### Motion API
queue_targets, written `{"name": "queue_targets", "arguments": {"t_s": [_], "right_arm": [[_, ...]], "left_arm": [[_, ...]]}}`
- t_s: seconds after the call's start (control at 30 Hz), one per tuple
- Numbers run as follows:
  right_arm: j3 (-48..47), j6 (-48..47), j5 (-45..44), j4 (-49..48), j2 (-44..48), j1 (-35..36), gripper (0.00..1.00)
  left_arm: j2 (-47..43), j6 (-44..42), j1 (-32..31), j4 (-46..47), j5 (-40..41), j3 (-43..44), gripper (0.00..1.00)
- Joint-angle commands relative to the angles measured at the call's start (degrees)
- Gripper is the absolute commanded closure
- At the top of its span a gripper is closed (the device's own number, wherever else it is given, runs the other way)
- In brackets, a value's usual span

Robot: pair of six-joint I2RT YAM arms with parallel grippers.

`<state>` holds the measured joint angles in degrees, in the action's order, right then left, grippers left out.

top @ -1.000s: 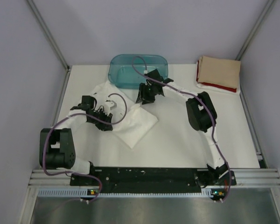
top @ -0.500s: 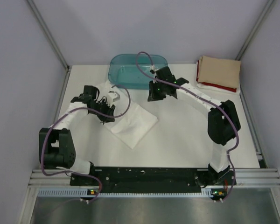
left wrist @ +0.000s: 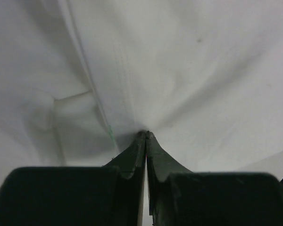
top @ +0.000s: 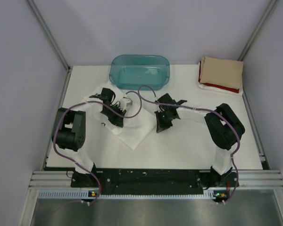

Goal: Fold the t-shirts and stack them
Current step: Fold the folded rectangular tshirt in 1/3 of the way, then grab one side of the 2/3 rectangular tshirt with both arms

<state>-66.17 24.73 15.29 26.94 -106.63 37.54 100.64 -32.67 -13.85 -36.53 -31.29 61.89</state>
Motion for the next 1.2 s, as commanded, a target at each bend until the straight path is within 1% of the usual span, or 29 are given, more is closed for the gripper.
{"name": "queue_targets", "arguments": {"t_s": [0.0,0.1,0.17,0.2,0.27,0.3,0.37,0.4,0.47,0.5,0.53,0.57,0.6,0.63,0.67,0.7,0.77,0.83,0.87,0.9,0.97,1.0,1.03,1.07,1.17], "right_arm": [[2.97,1.20,-1.58,-3.03,3.27,-0.01,1.00],[4.38,-0.81,0.26,-4.17,6.33,-0.01,1.00],[6.22,-4.06,1.23,-6.89,11.59,-0.01,1.00],[7.19,-6.16,0.97,-8.64,14.32,-0.01,0.93],[9.38,-11.87,0.18,-12.68,20.73,-0.01,0.72],[10.61,-16.25,0.79,-15.22,23.98,-0.01,0.63],[14.21,-26.78,2.80,-23.12,29.70,-0.01,0.55],[17.01,-32.32,3.95,-28.03,32.51,-0.01,0.51],[24.39,-45.24,8.41,-41.46,37.35,-0.10,0.39],[28.86,-51.39,10.18,-47.79,39.20,-0.10,0.30],[32.13,-57.63,12.20,-54.03,39.91,-0.10,0.26],[33.64,-62.13,13.26,-55.92,39.48,-0.18,0.26],[32.00,-66.44,13.62,-52.55,38.26,-0.27,0.27],[28.33,-71.70,14.67,-42.25,35.55,-0.27,0.28],[25.42,-79.06,16.77,-34.66,33.79,-0.10,0.28],[23.82,-84.79,18.88,-28.23,32.72,0.08,0.23],[24.24,-88.97,18.55,-27.72,31.14,0.43,0.23],[24.86,-93.87,16.19,-28.08,29.21,0.52,0.23],[24.60,-96.34,14.61,-27.91,27.81,0.69,0.23],[24.16,-98.36,13.20,-27.99,25.96,1.04,0.24],[23.64,-102.50,11.00,-29.48,22.27,1.48,0.30],[22.94,-103.38,10.21,-29.92,20.43,1.57,0.32],[21.80,-104.44,9.68,-29.40,18.84,1.57,0.34],[21.00,-105.40,8.89,-29.14,17.09,1.66,0.35],[20.38,-107.26,7.39,-31.76,14.18,2.01,0.34]], "left_arm": [[-0.79,3.05,3.74,4.45,6.05,-0.27,0.92],[-2.02,2.52,3.91,4.54,6.85,-0.54,0.88],[-3.34,2.43,4.00,4.45,7.81,-0.72,0.86],[-4.22,2.34,4.26,4.45,8.34,-0.54,0.84],[-7.37,1.82,4.97,3.76,8.09,0.07,0.80],[-9.04,1.12,5.14,2.97,7.22,0.51,0.78],[-13.34,-0.72,4.97,0.86,3.10,0.69,0.76],[-15.89,-2.82,4.36,-0.89,-0.40,0.43,0.76],[-20.64,-8.35,0.42,-4.84,-5.78,-1.76,0.73],[-23.27,-10.38,-2.04,-5.56,-7.11,-4.21,0.71],[-25.56,-11.71,-5.11,-5.39,-7.38,-8.23,0.69],[-27.50,-12.76,-8.18,-5.13,-7.04,-10.71,0.66],[-29.17,-13.30,-10.56,-4.60,-6.16,-13.08,0.64],[-29.97,-13.56,-12.33,-4.34,-6.07,-14.59,0.65],[-30.67,-14.00,-12.87,-4.68,-6.41,-15.21,0.68],[-31.38,-14.09,-12.70,-5.12,-6.42,-15.39,0.69],[-32.87,-14.27,-11.56,-6.35,-6.85,-15.13,0.68],[-33.49,-13.66,-10.76,-6.10,-6.86,-15.48,0.63],[-33.67,-13.13,-10.76,-5.48,-6.16,-16.00,0.59],[-33.67,-12.60,-10.76,-4.78,-4.94,-16.44,0.49],[-33.76,-11.72,-10.76,-3.64,-2.74,-17.24,0.42],[-33.93,-11.55,-10.76,-3.11,-1.94,-17.50,0.35],[-33.84,-11.11,-10.68,-2.58,-1.15,-17.76,0.14],[-34.02,-10.41,-10.68,-2.06,-0.01,-17.94,0.01],[-34.72,-8.65,-9.71,-1.61,3.76,-18.03,0.01]]}}
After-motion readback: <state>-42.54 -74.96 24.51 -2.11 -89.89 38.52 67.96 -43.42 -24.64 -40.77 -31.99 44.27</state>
